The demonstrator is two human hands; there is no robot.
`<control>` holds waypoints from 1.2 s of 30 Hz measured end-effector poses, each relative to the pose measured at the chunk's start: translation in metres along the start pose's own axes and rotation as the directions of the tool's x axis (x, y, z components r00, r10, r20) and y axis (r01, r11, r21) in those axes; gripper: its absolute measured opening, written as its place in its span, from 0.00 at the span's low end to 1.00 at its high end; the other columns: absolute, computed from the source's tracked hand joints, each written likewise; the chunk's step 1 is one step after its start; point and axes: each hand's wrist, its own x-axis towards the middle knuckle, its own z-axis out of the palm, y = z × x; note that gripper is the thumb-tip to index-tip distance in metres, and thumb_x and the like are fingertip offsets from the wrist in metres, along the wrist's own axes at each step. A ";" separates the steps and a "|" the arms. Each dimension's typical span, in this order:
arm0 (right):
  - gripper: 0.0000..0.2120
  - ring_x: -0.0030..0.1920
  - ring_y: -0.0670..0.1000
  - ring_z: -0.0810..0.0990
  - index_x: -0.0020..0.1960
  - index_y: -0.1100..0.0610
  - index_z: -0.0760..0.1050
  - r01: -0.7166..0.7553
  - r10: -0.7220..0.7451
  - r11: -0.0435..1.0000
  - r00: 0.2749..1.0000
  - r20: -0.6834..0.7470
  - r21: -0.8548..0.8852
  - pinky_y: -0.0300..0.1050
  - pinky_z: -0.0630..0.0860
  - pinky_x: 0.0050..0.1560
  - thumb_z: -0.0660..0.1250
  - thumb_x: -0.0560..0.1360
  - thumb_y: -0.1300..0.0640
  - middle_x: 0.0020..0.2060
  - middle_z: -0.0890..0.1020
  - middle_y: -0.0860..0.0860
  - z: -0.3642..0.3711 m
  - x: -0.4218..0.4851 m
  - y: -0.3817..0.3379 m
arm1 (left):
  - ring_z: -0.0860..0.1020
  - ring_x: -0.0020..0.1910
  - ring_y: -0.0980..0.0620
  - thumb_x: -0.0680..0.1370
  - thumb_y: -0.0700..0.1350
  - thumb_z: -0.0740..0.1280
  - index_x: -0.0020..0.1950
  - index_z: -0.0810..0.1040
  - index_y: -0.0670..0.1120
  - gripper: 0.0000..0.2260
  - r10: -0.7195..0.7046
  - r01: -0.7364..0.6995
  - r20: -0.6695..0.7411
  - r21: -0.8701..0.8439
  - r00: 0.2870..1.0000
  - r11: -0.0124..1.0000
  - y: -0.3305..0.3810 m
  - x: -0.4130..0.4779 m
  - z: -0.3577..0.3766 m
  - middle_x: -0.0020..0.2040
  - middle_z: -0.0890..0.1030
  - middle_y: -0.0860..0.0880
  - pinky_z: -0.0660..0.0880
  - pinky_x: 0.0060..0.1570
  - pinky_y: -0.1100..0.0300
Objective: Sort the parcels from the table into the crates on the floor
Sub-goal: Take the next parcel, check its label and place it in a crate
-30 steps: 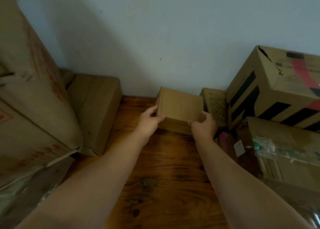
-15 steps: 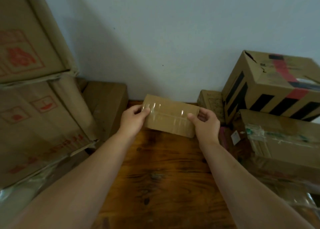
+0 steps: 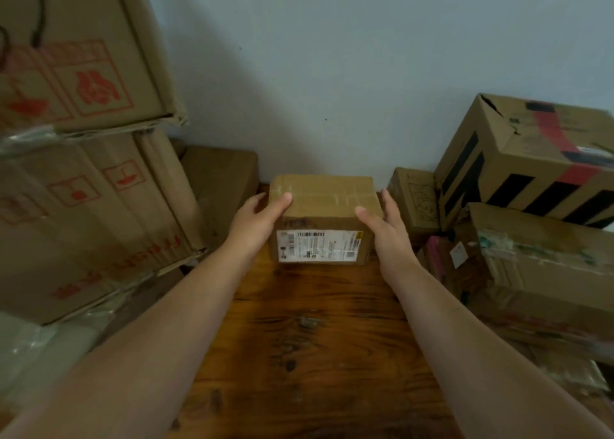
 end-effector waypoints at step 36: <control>0.25 0.52 0.59 0.83 0.66 0.52 0.72 -0.204 0.200 0.972 0.979 0.044 0.117 0.62 0.75 0.59 0.72 0.71 0.49 0.52 0.84 0.54 -0.014 -0.054 0.014 | 0.82 0.49 0.48 0.71 0.56 0.70 0.59 0.77 0.51 0.19 -0.064 0.108 0.251 -0.165 0.966 0.980 -0.029 -0.046 -0.025 0.48 0.85 0.50 0.76 0.47 0.52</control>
